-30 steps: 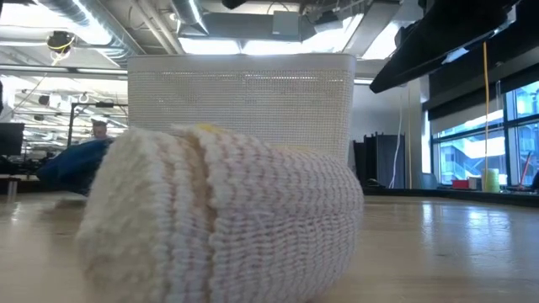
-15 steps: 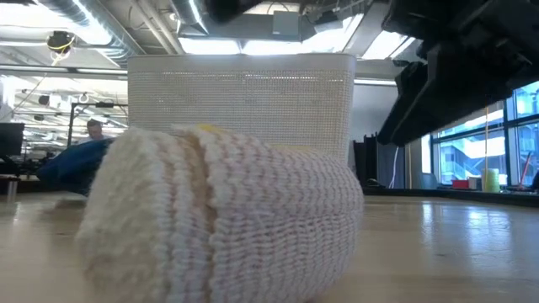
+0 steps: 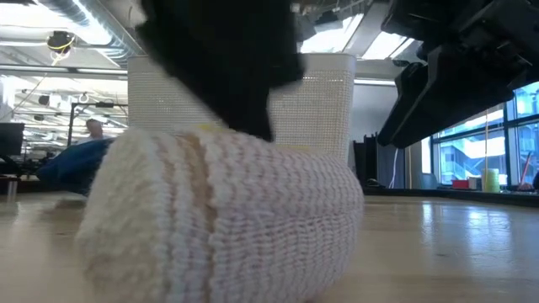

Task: Pick & place medical supplies in basket/bin
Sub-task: Put the light brown bandage into the white bin

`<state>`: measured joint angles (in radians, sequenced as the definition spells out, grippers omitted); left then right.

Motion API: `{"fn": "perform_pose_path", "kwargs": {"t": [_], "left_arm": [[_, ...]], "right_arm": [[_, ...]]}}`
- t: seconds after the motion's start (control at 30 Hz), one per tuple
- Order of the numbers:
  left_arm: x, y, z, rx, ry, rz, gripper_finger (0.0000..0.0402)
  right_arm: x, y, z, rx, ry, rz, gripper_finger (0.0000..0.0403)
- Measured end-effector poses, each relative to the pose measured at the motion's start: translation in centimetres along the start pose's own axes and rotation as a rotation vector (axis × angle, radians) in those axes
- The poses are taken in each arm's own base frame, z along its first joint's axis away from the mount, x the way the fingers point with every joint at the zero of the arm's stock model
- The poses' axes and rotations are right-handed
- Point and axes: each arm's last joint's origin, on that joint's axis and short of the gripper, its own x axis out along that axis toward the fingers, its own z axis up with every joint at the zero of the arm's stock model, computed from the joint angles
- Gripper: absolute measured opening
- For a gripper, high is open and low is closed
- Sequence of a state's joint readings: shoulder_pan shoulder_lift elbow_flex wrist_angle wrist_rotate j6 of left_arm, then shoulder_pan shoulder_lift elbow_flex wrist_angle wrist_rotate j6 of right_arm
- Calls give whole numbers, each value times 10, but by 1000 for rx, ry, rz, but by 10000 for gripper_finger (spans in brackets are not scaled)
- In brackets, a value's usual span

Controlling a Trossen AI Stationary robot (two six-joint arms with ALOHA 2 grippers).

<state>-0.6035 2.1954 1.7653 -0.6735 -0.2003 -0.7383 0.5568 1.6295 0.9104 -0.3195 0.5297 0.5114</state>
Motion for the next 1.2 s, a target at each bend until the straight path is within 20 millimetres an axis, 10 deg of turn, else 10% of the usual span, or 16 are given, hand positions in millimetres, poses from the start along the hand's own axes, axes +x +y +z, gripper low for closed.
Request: {"fn": "perform_pose_path", "kwargs": {"t": [0.67,1.2], "left_arm": [[33,9,-12,-81,263,-96,209],[15,12,-8,0,269,-111,63]], "right_arm": [[0,0,0,-1,5,-3,277],[0,0,0,-3,5,-3,277]]}}
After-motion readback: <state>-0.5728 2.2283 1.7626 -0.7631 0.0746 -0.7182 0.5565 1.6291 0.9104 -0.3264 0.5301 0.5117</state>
